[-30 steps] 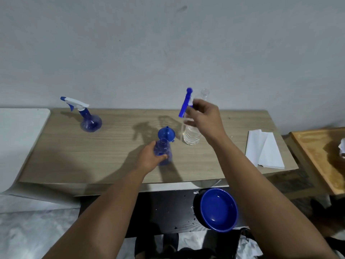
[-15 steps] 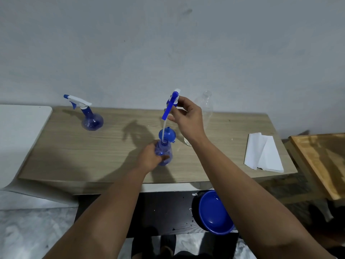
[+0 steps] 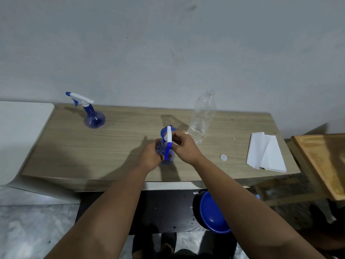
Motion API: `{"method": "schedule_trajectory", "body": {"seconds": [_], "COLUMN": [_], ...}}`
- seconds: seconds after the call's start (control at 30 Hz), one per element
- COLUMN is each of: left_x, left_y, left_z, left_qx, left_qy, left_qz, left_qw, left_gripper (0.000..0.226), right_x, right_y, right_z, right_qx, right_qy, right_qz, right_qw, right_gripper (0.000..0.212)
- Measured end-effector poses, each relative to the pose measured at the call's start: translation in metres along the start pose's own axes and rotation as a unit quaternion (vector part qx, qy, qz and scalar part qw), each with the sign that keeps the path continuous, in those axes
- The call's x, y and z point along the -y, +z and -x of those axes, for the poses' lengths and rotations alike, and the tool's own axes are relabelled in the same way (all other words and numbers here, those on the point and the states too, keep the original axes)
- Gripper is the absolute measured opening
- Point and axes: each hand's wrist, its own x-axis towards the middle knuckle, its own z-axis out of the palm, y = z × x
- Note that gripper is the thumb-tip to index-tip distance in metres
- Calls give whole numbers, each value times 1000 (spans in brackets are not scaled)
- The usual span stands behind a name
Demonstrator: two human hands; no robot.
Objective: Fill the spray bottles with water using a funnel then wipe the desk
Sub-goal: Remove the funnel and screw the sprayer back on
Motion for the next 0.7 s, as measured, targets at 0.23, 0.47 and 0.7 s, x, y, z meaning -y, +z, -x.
{"method": "schedule_trajectory", "body": {"seconds": [0.23, 0.47, 0.7], "left_x": [-4, 3, 5], "left_y": [2, 3, 3], "left_z": [1, -1, -2], "left_qx": [-15, -17, -17], "left_qy": [-10, -32, -12], "left_qz": [-12, -36, -45], "left_qw": [1000, 999, 999], "left_gripper": [43, 31, 34], "right_x": [-6, -2, -8], "right_y": [-1, 12, 3], "right_z": [-2, -3, 6], "right_qx": [-4, -79, -10], "right_qy": [-9, 15, -16], "right_qz": [-9, 3, -27], "right_qw": [1000, 997, 999], "right_gripper": [29, 34, 45]}}
